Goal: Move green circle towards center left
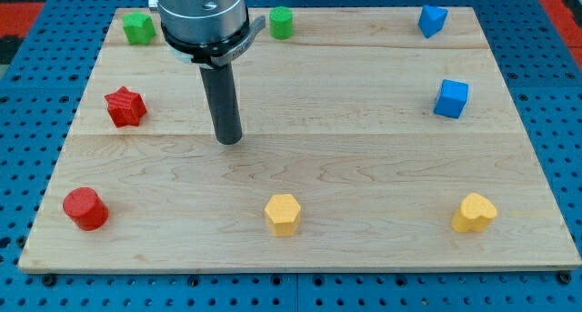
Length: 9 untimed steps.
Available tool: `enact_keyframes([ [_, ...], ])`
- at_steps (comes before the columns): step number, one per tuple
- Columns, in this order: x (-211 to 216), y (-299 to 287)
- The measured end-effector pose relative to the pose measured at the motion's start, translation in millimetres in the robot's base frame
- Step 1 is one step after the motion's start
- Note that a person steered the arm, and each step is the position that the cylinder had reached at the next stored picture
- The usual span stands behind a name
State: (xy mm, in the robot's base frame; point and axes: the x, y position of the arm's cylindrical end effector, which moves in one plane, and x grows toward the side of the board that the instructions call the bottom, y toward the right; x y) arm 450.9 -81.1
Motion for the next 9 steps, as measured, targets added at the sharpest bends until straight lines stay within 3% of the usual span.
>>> enact_keyframes([
  [2,-28.4,0.0],
  [4,-120.6,20.4],
  [5,-124.9,22.3],
  [7,-173.2,70.5],
  [9,-175.5,105.5],
])
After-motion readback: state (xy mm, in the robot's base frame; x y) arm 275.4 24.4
